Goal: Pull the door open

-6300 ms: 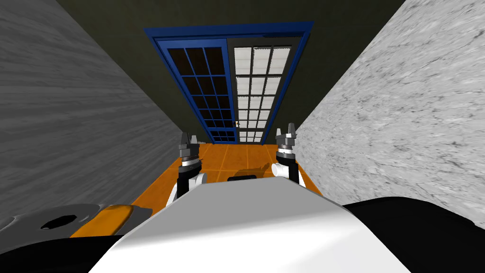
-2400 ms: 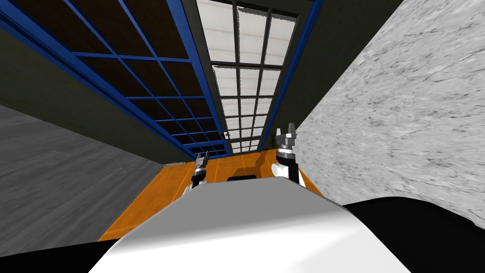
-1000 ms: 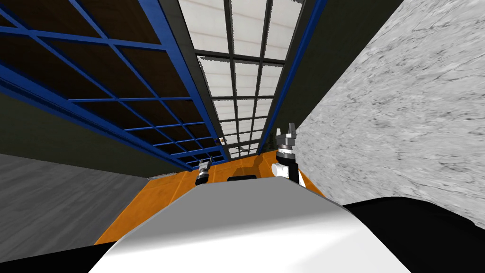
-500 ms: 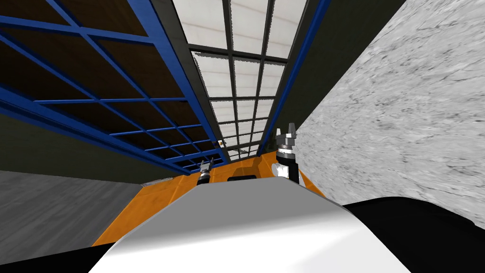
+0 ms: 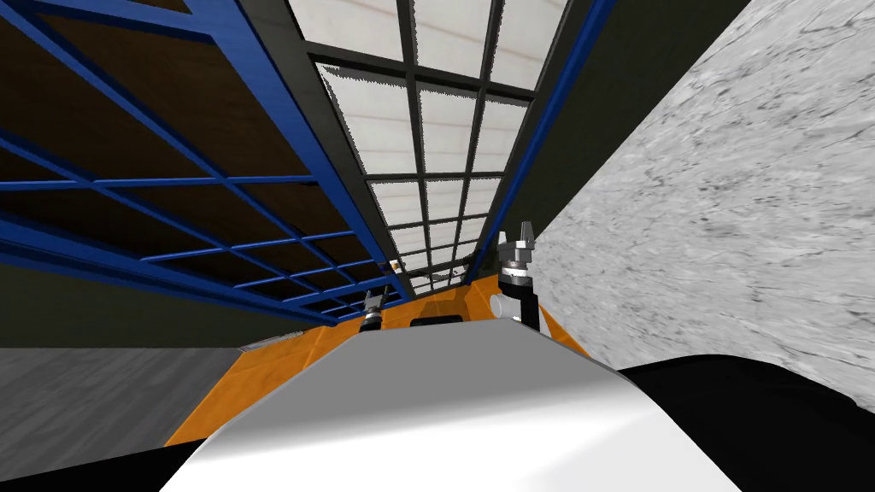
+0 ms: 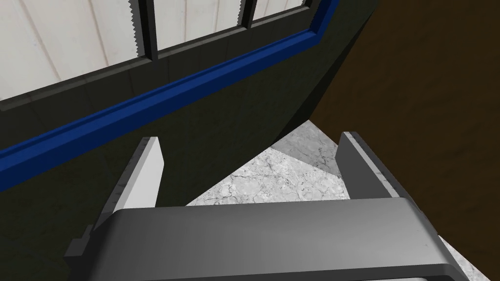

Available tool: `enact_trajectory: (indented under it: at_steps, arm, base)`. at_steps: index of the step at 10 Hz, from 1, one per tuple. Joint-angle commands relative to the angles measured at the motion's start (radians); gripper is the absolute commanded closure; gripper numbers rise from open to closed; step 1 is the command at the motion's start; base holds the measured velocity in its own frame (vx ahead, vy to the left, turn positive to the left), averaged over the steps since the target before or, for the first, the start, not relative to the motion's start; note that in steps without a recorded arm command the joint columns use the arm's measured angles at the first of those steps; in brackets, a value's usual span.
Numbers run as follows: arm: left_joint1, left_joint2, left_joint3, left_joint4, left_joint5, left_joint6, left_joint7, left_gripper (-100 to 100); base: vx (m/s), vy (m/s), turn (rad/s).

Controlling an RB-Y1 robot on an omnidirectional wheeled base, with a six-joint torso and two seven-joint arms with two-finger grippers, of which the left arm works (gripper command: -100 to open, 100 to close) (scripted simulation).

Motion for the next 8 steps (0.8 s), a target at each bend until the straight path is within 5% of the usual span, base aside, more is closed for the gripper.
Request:
enact_trajectory:
  at_steps: [1, 8]
  arm:
    - [0.014, 0.015, 0.014, 0.010, 0.005, 0.002, -0.004, -100]
    - [0.059, 0.067, 0.085, 0.060, 0.035, 0.011, -0.025, -100]
  base:
    - [-0.080, -0.001, 0.043]
    - [-0.171, 0.026, 0.023]
